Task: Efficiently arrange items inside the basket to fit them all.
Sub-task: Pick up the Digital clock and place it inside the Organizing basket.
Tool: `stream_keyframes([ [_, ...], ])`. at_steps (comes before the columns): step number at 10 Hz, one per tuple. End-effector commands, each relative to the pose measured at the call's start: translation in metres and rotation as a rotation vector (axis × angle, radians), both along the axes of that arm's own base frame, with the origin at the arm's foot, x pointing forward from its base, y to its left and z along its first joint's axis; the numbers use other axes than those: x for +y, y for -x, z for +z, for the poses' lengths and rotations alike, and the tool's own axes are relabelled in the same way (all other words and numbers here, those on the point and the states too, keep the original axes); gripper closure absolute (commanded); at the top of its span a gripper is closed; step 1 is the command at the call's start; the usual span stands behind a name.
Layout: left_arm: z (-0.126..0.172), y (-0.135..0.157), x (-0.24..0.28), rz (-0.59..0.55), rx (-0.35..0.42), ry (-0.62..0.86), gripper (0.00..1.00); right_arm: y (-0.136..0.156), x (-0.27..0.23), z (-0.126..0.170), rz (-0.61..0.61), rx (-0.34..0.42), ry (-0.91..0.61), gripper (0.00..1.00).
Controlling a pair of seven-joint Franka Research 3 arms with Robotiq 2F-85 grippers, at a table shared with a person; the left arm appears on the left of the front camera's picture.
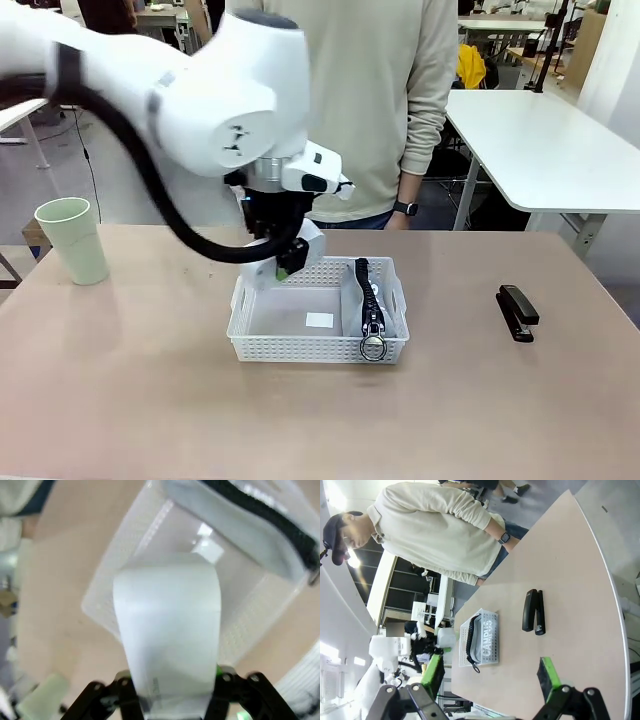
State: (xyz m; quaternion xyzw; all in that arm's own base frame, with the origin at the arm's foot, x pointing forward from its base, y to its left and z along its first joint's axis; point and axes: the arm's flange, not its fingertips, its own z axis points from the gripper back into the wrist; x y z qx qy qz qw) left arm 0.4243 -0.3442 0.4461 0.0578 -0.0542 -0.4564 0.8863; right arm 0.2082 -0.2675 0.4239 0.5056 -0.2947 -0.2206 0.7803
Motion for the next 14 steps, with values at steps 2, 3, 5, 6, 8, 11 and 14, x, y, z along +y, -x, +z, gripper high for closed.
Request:
stream_keyframes([
  [2, -0.023, -0.046, 0.001, 0.033, 0.046, 0.057, 0.48, -0.002, 0.0, 0.001, -0.001, -0.039, -0.002, 0.0],
  [3, -0.043, -0.042, 0.006, 0.037, 0.071, 0.097, 0.48, -0.002, 0.0, 0.001, -0.001, -0.039, -0.002, 0.0],
  [5, -0.073, -0.026, 0.011, 0.029, 0.089, 0.111, 0.48, -0.002, 0.0, 0.001, -0.001, -0.039, -0.002, 0.0],
  [6, -0.083, -0.017, 0.009, 0.043, 0.066, 0.088, 0.48, -0.002, 0.0, 0.001, -0.001, -0.039, -0.002, 0.0],
  [8, -0.094, -0.006, 0.005, 0.038, 0.051, 0.066, 0.48, -0.002, 0.0, 0.001, -0.001, -0.039, -0.002, 0.0],
  [11, -0.098, -0.005, 0.004, 0.018, 0.088, 0.075, 0.48, -0.002, 0.0, 0.001, -0.001, -0.039, -0.002, 0.0],
  [14, -0.099, -0.005, 0.004, 0.021, 0.106, 0.079, 0.48, -0.002, 0.0, 0.001, -0.001, -0.039, -0.002, 0.0],
])
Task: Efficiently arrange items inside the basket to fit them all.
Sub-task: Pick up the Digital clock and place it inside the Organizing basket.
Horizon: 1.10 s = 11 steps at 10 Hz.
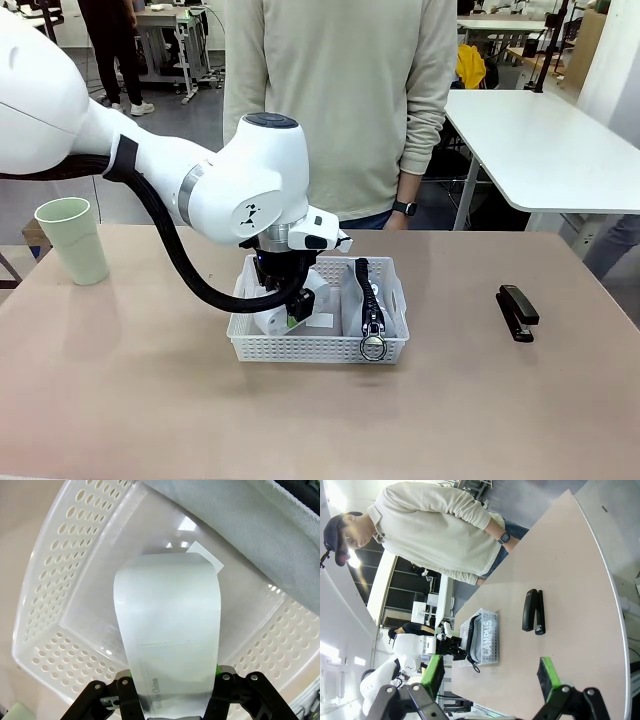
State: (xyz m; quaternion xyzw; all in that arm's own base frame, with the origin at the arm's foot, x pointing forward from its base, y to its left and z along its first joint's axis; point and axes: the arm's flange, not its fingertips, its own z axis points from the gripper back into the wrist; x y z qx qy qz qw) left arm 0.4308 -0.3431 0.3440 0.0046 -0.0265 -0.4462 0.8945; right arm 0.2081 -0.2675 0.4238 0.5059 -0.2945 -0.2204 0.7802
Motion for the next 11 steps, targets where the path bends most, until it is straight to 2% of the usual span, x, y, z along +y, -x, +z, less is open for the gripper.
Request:
stream_keyframes([
  [1, 0.004, 0.0, 0.003, -0.002, 0.012, 0.003, 0.16, -0.002, 0.0, 0.001, -0.002, -0.039, -0.001, 0.0],
  [2, 0.005, -0.001, 0.002, -0.017, 0.009, 0.001, 0.0, -0.002, 0.0, 0.001, -0.002, -0.039, -0.001, 0.0],
  [8, 0.025, 0.007, 0.015, -0.016, -0.009, 0.041, 0.0, -0.002, 0.0, 0.001, -0.002, -0.039, -0.001, 0.0],
  [10, 0.084, 0.032, 0.048, -0.109, 0.057, 0.181, 0.0, -0.002, 0.0, 0.001, -0.002, -0.039, -0.001, 0.0],
  [11, 0.12, 0.048, 0.076, -0.146, 0.178, 0.26, 0.0, -0.002, 0.0, 0.001, -0.002, -0.039, -0.001, 0.0],
])
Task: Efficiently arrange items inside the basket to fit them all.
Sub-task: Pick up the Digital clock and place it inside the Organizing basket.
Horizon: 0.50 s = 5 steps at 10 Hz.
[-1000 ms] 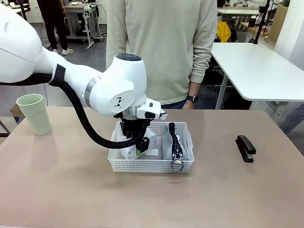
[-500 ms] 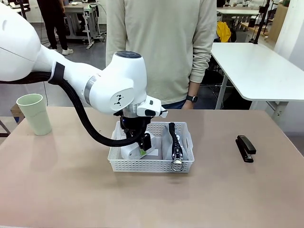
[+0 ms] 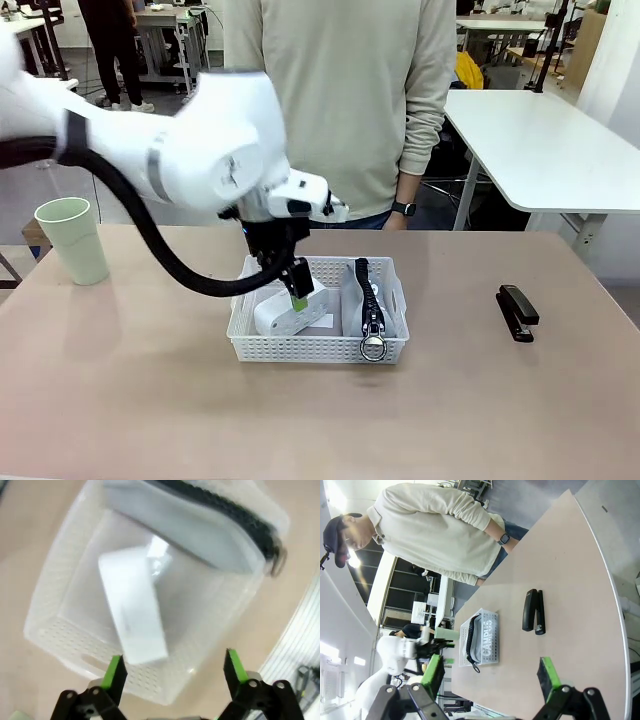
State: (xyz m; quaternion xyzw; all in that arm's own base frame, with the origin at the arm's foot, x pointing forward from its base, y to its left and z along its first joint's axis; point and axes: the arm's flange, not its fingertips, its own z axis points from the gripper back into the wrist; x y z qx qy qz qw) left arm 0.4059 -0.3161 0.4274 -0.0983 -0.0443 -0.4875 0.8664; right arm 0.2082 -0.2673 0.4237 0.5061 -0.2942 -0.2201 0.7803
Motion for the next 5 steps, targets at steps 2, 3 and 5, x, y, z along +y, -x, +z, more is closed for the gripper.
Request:
stream_keyframes([
  [2, 0.099, 0.056, 0.14, 0.009, 0.074, 0.241, 0.0, -0.002, -0.001, 0.001, -0.003, -0.039, -0.001, 0.0],
  [3, 0.117, 0.074, 0.188, 0.066, 0.046, 0.387, 0.0, -0.002, -0.001, 0.001, -0.003, -0.039, -0.001, 0.0],
  [5, 0.124, 0.119, 0.279, 0.464, 0.017, 0.628, 0.0, -0.002, -0.001, 0.001, -0.003, -0.039, -0.001, 0.0],
])
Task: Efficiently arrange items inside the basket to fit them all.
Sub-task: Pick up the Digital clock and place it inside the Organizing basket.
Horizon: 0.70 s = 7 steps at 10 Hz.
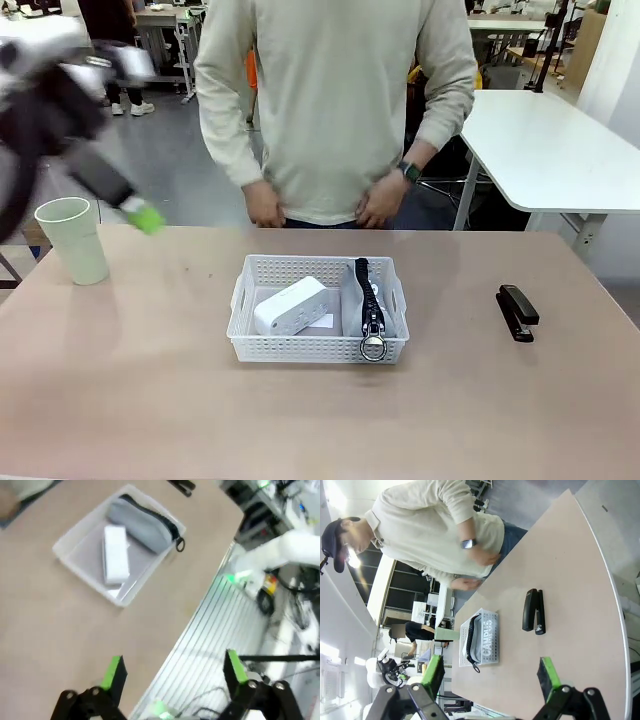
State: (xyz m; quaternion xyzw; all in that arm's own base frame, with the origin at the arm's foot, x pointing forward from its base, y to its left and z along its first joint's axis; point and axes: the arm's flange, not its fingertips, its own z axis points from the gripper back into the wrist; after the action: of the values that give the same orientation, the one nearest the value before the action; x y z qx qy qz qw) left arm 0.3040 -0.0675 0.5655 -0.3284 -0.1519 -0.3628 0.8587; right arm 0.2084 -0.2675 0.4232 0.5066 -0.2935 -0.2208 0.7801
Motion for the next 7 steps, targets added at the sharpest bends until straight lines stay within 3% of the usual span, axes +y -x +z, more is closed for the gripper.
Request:
stream_keyframes([
  [1, -0.017, 0.042, 0.075, 0.488, 0.07, 0.258, 0.0, -0.002, 0.0, 0.001, -0.002, -0.04, 0.0, 0.0],
  [2, -0.029, 0.072, 0.126, 0.727, 0.195, 0.531, 0.0, -0.002, 0.0, 0.001, -0.002, -0.04, 0.0, 0.0],
  [4, -0.068, 0.113, 0.188, 0.876, 0.236, 0.782, 0.0, -0.002, 0.0, 0.001, -0.002, -0.04, 0.0, 0.0],
  [5, -0.088, 0.118, 0.202, 0.927, 0.315, 0.898, 0.0, -0.002, 0.0, 0.001, -0.002, -0.04, 0.0, 0.0],
  [6, -0.031, 0.093, 0.191, 0.519, 0.216, 0.379, 0.0, -0.002, 0.0, 0.001, -0.002, -0.04, 0.0, 0.0],
  [7, -0.031, 0.093, 0.191, 0.519, 0.216, 0.379, 0.0, -0.002, 0.0, 0.001, -0.002, -0.04, 0.0, 0.0],
])
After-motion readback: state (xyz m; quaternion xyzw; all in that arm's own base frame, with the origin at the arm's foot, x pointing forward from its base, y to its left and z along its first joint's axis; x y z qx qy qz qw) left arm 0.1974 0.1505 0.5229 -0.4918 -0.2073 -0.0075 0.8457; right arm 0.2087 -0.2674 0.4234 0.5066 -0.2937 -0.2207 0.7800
